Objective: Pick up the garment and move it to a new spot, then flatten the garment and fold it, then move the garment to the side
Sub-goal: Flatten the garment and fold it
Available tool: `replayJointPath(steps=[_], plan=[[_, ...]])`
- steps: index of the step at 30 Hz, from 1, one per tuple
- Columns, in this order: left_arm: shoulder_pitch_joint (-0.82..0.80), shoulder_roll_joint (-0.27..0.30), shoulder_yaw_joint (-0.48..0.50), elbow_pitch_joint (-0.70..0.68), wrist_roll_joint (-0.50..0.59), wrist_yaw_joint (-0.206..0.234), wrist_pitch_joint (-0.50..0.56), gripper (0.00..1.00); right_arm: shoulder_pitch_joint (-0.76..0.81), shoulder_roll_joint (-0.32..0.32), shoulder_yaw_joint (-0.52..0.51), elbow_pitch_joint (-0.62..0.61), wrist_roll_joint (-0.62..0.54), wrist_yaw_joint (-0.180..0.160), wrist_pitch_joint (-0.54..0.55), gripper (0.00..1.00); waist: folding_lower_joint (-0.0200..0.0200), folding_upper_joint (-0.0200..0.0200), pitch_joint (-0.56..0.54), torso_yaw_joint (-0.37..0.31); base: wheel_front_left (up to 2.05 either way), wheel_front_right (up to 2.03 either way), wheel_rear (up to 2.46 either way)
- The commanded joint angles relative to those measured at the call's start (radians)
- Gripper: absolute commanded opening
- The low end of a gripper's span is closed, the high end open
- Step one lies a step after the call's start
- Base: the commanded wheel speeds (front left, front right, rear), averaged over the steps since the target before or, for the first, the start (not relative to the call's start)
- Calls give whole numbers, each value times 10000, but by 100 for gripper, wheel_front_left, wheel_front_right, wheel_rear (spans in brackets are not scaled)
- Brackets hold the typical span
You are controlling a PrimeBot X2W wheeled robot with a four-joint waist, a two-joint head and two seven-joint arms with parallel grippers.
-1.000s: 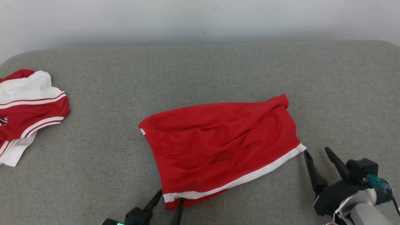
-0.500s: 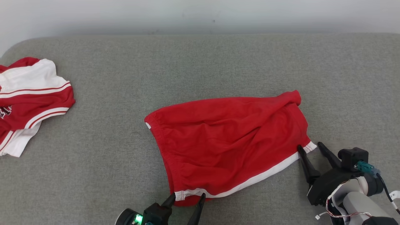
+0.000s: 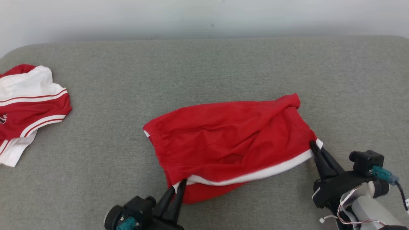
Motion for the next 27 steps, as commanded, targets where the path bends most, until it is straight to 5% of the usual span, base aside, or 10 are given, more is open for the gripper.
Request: replayJointPath(steps=[1,11,19,27], plan=[[-122,8,97,-108,-60,26,-8,0,25,-107,-53,-178,38,-22,-4,0,1,-1,-120,-218,0,0,0],[-3960,977,-271,-194,-951,20,461,0,-2130,-337,193,-1353,1233,-22,581,0,1,-1,628,-697,0,0,0],[-9231,1587,-142,363,-2510,19,1878,0,-6366,-285,-535,-1262,2793,-23,2389,0,1,-1,3107,-1058,0,0,0],[-14142,1586,643,2413,-3422,22,2463,0,-11414,-17,-1284,627,2768,-23,3688,0,1,-1,4799,-1321,0,0,0]])
